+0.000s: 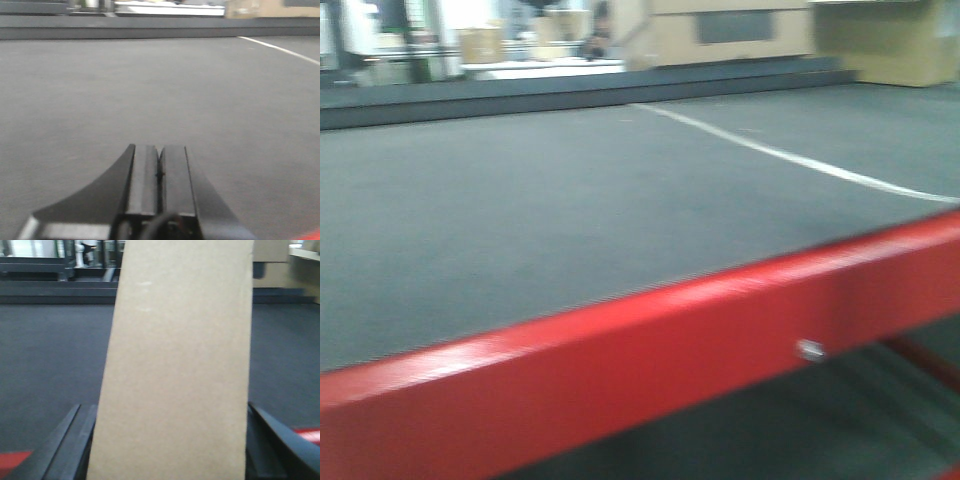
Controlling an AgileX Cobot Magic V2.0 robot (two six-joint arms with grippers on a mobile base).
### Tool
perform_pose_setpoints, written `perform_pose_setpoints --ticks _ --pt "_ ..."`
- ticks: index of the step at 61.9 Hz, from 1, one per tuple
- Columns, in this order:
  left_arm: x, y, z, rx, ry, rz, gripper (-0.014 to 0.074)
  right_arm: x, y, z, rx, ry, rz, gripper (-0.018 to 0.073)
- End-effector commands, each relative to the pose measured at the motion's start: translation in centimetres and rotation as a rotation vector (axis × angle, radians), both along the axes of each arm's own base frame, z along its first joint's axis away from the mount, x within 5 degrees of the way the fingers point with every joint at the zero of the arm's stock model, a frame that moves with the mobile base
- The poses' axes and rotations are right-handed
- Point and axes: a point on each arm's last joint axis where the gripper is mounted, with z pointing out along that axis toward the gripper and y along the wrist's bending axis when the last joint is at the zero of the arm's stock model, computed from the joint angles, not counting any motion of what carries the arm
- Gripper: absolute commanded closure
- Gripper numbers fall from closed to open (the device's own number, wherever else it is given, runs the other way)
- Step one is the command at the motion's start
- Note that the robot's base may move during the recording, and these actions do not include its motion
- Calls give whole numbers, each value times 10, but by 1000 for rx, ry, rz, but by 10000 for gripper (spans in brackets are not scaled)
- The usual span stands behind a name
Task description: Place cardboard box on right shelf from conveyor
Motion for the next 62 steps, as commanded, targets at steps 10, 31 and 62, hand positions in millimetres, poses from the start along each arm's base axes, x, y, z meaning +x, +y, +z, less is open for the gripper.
perform_pose_setpoints --ticks 10,31,62 --pt "-1 1 7 -5 -99 8 713 -1 1 17 7 -121 10 307" --pt "-1 -2 7 -7 -99 -38 713 -1 1 17 7 -121 10 307" --pt "-1 -2 7 -7 -99 -46 713 -1 1 17 7 -120 10 307"
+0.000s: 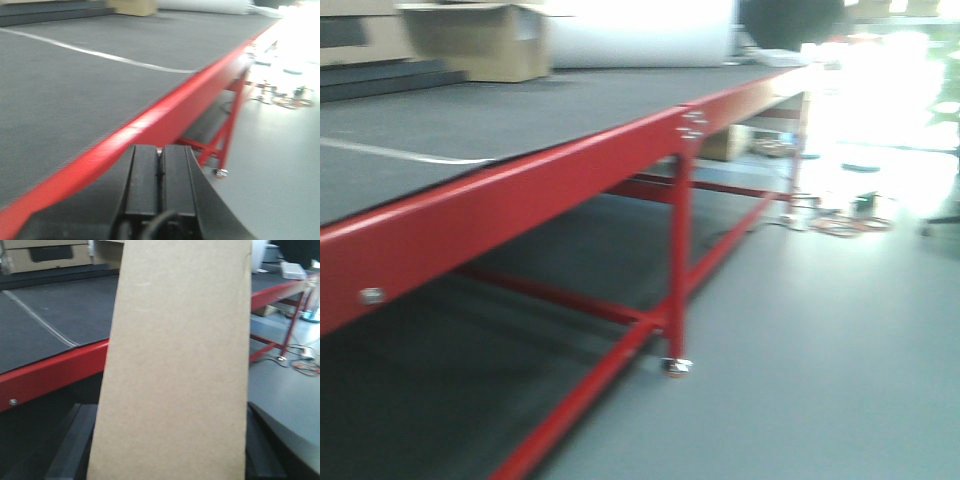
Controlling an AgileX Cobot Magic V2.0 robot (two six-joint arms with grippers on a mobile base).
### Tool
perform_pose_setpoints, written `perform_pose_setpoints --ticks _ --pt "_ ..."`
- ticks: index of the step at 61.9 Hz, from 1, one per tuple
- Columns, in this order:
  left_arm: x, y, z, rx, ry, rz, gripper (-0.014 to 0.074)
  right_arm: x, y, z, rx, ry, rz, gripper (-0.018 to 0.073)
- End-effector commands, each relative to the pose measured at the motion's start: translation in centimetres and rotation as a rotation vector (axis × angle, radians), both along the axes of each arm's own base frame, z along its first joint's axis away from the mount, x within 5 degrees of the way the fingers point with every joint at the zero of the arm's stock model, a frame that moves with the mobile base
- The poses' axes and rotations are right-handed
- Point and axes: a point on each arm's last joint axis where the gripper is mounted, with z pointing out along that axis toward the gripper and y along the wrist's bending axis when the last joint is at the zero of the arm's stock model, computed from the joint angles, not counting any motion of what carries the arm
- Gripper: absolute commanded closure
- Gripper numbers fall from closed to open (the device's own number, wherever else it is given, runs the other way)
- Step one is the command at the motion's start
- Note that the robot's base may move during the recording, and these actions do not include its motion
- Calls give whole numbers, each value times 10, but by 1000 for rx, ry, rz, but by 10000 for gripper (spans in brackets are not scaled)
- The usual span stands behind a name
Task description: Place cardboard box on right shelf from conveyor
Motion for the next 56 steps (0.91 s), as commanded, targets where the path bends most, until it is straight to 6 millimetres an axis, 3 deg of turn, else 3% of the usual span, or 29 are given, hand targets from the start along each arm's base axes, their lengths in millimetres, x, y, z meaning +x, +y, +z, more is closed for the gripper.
perform_pose_setpoints --ticks 1,56 --pt "-1 0 6 -9 -95 0 713 0 1 17 7 -120 10 307" --pt "-1 0 6 -9 -95 3 713 0 1 17 7 -120 10 307"
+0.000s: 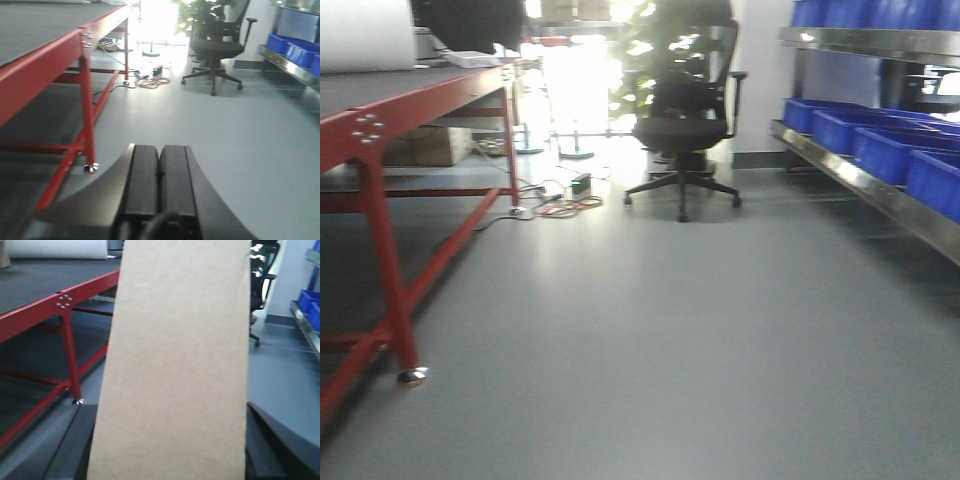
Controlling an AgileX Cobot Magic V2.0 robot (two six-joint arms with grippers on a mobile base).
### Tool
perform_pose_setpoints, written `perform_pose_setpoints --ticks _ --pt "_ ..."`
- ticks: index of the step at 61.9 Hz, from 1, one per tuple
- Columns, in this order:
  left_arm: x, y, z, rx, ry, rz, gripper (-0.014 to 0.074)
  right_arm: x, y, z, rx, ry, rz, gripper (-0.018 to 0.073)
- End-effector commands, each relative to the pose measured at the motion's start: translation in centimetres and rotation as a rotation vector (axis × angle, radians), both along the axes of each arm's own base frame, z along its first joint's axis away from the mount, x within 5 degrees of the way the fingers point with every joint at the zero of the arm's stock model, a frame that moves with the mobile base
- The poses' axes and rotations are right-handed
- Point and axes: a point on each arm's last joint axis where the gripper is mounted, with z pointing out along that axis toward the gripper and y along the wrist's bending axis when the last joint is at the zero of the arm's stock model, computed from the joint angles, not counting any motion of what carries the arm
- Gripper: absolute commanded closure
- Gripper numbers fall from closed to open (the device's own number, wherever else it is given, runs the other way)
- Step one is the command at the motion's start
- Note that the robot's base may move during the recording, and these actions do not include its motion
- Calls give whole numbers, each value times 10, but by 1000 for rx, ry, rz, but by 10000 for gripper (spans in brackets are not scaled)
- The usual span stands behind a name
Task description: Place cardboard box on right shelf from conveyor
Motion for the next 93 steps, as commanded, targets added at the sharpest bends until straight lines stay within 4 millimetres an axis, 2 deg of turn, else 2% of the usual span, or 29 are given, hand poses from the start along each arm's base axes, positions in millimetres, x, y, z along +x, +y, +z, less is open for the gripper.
perform_pose_setpoints --ticks 1,23,44,64,93 --pt "-1 0 6 -9 -95 3 713 0 1 17 7 -120 10 307" --pt "-1 0 6 -9 -93 -1 712 0 1 17 6 -118 10 307" --pt "-1 -4 6 -13 -93 -81 713 -1 1 17 8 -121 10 307" --pt "-1 1 6 -9 -93 8 713 -1 1 17 8 -121 10 307" --pt "-1 1 6 -9 -93 7 713 -1 1 17 8 -121 10 307"
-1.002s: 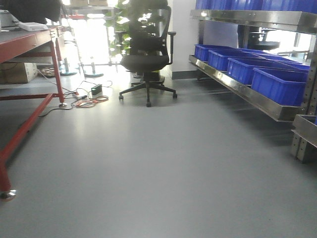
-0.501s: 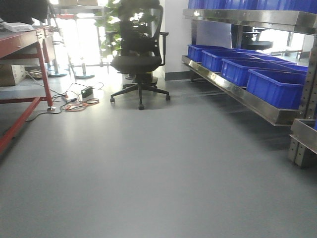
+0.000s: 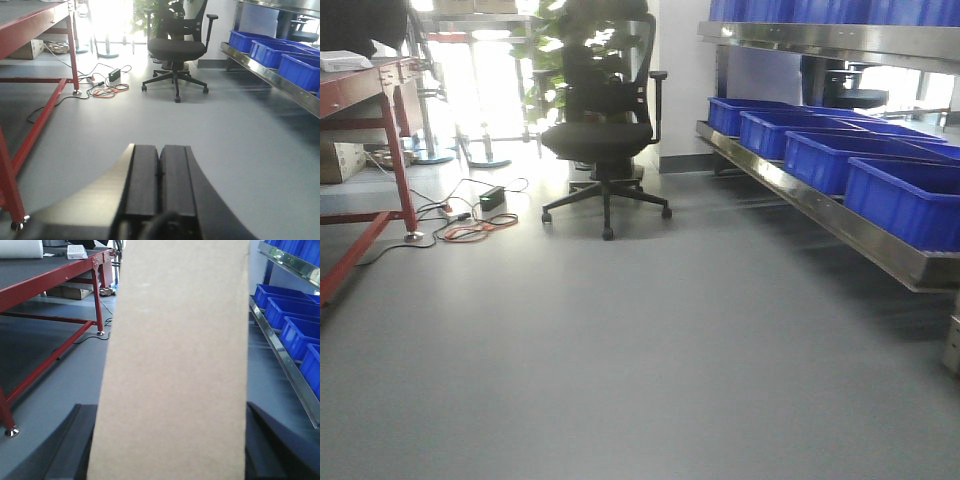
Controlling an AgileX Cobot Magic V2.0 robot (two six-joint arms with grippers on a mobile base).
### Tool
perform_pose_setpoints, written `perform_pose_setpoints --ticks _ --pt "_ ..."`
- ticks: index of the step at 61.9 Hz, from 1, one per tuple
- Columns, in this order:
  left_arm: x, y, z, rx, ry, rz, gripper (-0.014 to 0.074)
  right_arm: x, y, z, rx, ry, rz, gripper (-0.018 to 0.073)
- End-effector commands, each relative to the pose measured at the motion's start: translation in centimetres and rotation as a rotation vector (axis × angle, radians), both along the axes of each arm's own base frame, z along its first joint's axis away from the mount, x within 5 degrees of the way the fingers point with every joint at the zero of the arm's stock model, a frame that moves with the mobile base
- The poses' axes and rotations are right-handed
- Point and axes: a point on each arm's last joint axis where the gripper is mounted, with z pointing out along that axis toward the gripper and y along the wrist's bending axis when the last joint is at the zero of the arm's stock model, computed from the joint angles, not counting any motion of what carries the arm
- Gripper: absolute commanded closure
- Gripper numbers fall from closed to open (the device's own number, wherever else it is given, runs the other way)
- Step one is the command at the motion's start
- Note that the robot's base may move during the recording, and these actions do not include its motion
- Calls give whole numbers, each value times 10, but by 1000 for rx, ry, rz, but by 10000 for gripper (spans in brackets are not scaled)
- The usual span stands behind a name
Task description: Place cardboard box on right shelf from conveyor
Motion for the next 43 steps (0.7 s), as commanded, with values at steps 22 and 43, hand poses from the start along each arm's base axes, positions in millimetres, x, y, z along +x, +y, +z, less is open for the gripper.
perform_pose_setpoints --ticks 22,43 --pt "-1 1 6 -9 -93 7 712 -1 1 18 9 -126 12 307" --pt "-1 1 6 -9 -93 7 713 -1 1 18 9 -126 12 307"
